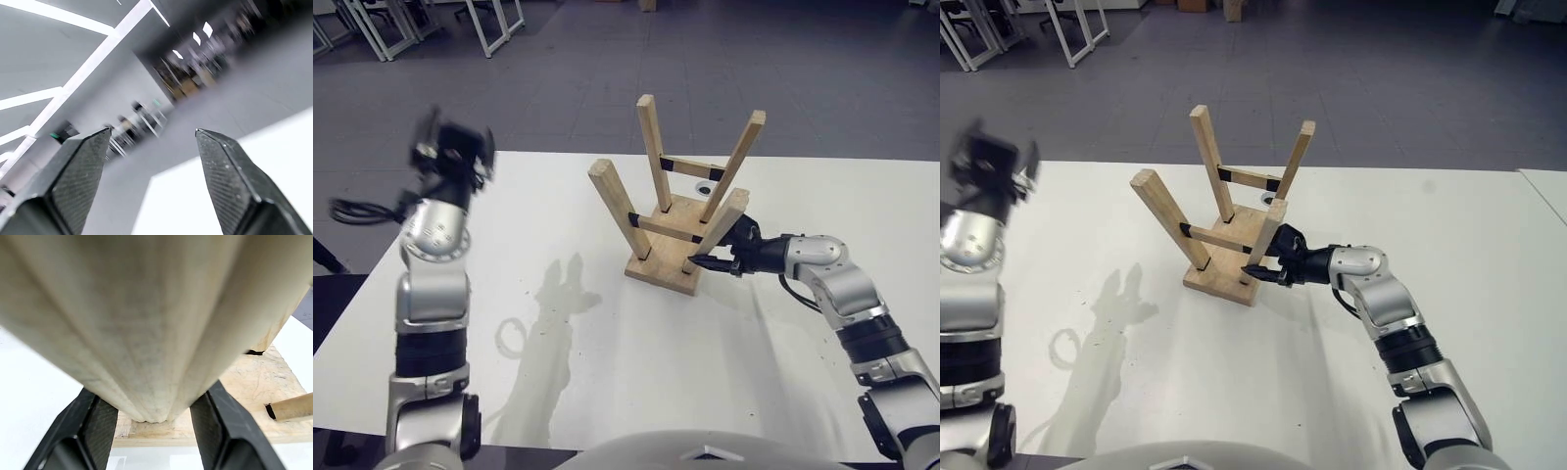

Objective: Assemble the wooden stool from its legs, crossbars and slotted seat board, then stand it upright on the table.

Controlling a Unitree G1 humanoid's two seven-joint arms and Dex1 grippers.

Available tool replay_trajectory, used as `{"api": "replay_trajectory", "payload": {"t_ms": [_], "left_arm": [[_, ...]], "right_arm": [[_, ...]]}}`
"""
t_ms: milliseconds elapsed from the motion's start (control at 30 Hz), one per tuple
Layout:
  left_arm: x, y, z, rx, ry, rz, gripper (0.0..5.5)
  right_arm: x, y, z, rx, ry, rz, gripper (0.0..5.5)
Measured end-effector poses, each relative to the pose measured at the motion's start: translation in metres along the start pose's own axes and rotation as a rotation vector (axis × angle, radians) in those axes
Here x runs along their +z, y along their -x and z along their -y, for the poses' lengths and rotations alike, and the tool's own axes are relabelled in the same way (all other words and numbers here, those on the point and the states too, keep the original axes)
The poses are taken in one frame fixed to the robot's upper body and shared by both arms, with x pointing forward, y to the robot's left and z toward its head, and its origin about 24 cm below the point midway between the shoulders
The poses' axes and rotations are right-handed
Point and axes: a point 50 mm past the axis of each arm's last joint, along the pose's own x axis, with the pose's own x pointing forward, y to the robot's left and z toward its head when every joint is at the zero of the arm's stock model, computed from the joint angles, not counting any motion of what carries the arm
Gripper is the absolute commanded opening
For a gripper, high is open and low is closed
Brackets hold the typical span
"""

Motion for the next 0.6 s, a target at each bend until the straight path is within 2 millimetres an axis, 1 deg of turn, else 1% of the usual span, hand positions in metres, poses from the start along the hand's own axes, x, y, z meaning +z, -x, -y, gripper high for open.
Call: {"api": "replay_trajectory", "payload": {"t_ms": [67, 100, 167, 200, 233, 267, 367, 500, 567, 600], "left_arm": [[-0.004, -0.004, 0.034, -0.131, -0.010, 0.000, 3.21], [0.001, -0.006, 0.054, -0.192, -0.014, 0.027, 3.21], [0.021, -0.012, 0.070, -0.248, -0.039, 0.112, 3.21], [0.038, -0.011, 0.081, -0.301, -0.071, 0.191, 3.21], [0.050, -0.008, 0.090, -0.333, -0.104, 0.256, 3.21], [0.052, -0.004, 0.092, -0.347, -0.141, 0.276, 3.21], [0.050, 0.010, 0.095, -0.366, -0.189, 0.290, 3.21], [0.040, 0.025, 0.105, -0.433, -0.181, 0.271, 3.21], [0.041, 0.032, 0.112, -0.483, -0.164, 0.308, 3.21], [0.041, 0.032, 0.111, -0.480, -0.165, 0.310, 3.21]], "right_arm": [[0.001, 0.000, 0.000, 0.006, 0.004, -0.002, 2.02], [0.001, 0.000, 0.001, 0.008, 0.005, -0.002, 2.02], [0.001, 0.000, 0.001, 0.012, 0.005, -0.004, 2.02], [0.002, 0.000, 0.002, 0.014, 0.004, -0.006, 2.02], [0.001, 0.000, 0.003, 0.020, 0.003, -0.011, 2.02], [0.001, 0.002, 0.005, 0.028, 0.005, -0.019, 2.02], [-0.003, 0.005, 0.009, 0.029, 0.016, -0.024, 2.02], [-0.006, 0.006, 0.017, -0.013, 0.047, -0.026, 2.02], [-0.005, 0.004, 0.019, -0.020, 0.072, -0.028, 2.02], [-0.006, 0.003, 0.020, -0.018, 0.080, -0.026, 2.02]]}}
